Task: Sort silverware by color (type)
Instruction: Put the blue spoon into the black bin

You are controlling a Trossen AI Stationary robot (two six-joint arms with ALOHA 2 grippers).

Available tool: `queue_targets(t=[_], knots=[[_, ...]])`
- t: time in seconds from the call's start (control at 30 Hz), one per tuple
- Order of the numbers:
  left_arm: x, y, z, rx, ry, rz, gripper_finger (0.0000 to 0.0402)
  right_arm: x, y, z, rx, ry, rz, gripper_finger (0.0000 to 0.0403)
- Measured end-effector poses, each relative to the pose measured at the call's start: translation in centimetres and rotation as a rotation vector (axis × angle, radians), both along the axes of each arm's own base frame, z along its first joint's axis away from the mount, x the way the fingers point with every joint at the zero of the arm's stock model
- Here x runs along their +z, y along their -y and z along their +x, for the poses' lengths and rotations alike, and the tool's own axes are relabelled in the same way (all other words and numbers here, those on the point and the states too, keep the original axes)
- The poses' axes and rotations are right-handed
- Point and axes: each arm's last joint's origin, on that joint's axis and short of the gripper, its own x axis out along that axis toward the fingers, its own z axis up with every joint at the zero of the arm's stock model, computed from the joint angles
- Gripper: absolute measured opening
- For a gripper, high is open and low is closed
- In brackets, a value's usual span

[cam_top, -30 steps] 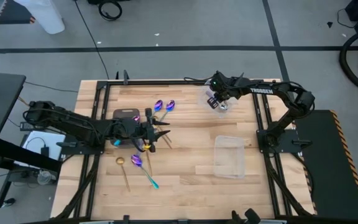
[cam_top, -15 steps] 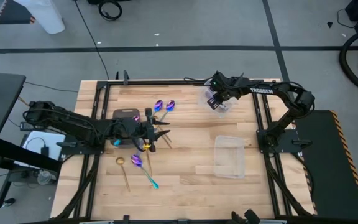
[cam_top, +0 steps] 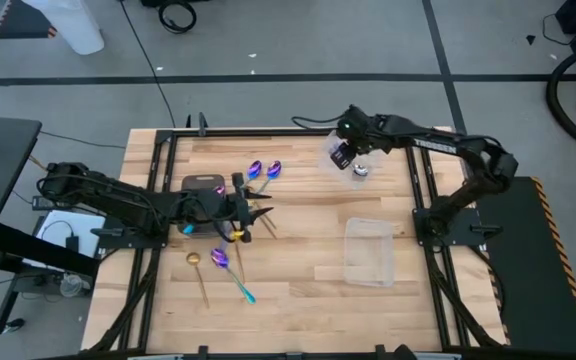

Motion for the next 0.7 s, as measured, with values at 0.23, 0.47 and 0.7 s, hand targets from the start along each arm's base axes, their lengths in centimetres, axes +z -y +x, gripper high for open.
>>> queue_targets(t=[0.23,0.47,0.7], knots=[[-1.0,-1.6,-0.6,0.333,-0.067,-0.005,0.0141,3.5,-4.2,0.5,0.098,0.179,-0.063,0.0150],[-3.7,-4.8,-1.5,0.422,-0.204,-0.363,0.0141,5.0,-10.3,2.6,0.265,0.345,-0.193,0.0150],[-4.5,-7.0,-1.8,0.470,-0.217,-0.556,0.0141,5.8,-13.8,3.5,0.364,0.351,-0.375,0.0150]])
